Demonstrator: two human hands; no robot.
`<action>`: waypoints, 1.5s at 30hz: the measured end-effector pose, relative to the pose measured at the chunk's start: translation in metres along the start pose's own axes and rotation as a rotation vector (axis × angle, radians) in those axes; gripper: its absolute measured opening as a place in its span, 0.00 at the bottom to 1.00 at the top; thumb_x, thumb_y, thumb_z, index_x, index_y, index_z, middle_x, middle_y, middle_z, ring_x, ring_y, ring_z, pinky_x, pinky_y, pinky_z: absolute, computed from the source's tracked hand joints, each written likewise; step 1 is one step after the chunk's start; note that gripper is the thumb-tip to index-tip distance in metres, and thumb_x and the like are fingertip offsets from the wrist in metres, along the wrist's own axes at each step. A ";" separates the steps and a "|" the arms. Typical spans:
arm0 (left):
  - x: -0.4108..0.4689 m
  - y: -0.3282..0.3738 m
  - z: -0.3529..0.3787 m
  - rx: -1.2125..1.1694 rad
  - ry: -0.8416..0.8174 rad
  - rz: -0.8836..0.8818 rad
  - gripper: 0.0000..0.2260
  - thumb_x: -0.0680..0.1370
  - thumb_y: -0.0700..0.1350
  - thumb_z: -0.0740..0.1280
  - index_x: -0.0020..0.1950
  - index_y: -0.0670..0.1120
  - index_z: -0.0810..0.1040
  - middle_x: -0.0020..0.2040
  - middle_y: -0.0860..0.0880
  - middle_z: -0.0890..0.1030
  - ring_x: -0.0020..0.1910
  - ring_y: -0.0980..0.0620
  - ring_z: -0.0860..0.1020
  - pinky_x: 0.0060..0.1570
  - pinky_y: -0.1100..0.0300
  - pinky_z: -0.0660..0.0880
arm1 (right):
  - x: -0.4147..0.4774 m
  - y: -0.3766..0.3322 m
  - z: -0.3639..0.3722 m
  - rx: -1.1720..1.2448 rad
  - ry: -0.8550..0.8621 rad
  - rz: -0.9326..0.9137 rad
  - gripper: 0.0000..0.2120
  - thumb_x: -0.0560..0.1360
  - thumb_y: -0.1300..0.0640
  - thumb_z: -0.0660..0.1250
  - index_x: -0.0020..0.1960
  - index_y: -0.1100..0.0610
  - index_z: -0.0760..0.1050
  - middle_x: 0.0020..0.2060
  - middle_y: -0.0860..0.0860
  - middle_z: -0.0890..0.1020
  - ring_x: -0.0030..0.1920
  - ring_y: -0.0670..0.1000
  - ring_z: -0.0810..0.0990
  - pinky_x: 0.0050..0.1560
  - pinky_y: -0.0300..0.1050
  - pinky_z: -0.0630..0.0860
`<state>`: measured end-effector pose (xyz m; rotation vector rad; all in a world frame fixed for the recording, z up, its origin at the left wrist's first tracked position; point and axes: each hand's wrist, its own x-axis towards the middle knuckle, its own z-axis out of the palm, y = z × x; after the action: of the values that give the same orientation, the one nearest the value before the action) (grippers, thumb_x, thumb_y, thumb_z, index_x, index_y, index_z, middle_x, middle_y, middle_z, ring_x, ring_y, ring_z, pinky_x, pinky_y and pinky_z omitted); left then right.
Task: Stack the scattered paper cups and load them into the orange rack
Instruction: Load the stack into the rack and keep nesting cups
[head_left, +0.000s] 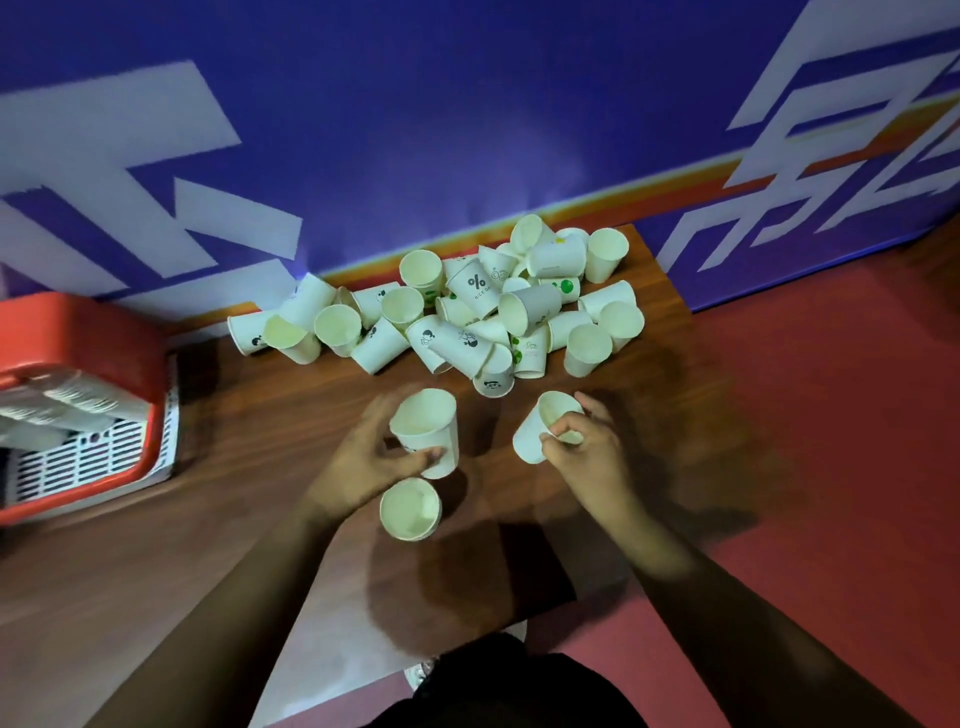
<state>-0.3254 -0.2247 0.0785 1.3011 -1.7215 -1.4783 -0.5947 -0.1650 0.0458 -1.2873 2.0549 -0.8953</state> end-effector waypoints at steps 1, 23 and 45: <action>-0.009 -0.006 -0.007 0.027 -0.011 -0.010 0.32 0.68 0.54 0.78 0.69 0.62 0.70 0.66 0.56 0.74 0.66 0.55 0.74 0.60 0.60 0.76 | -0.006 -0.007 0.005 0.012 0.001 -0.015 0.04 0.68 0.61 0.74 0.39 0.56 0.80 0.65 0.53 0.74 0.64 0.51 0.74 0.54 0.32 0.65; -0.069 -0.105 -0.006 0.509 -0.276 -0.002 0.44 0.67 0.66 0.62 0.80 0.63 0.47 0.73 0.54 0.61 0.74 0.50 0.61 0.72 0.48 0.63 | -0.082 -0.074 0.046 0.269 -0.258 -0.024 0.44 0.66 0.55 0.79 0.73 0.34 0.60 0.63 0.39 0.75 0.63 0.42 0.74 0.62 0.55 0.77; -0.078 -0.107 -0.029 0.342 -0.159 0.002 0.24 0.78 0.48 0.71 0.73 0.50 0.72 0.69 0.51 0.76 0.69 0.51 0.72 0.70 0.53 0.67 | -0.104 -0.067 0.111 -0.369 -0.490 -0.123 0.45 0.67 0.45 0.77 0.77 0.44 0.56 0.75 0.45 0.65 0.72 0.50 0.66 0.67 0.42 0.65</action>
<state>-0.2344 -0.1616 0.0005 1.3765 -2.1512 -1.3579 -0.4349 -0.1183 0.0388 -1.6466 1.8032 -0.2064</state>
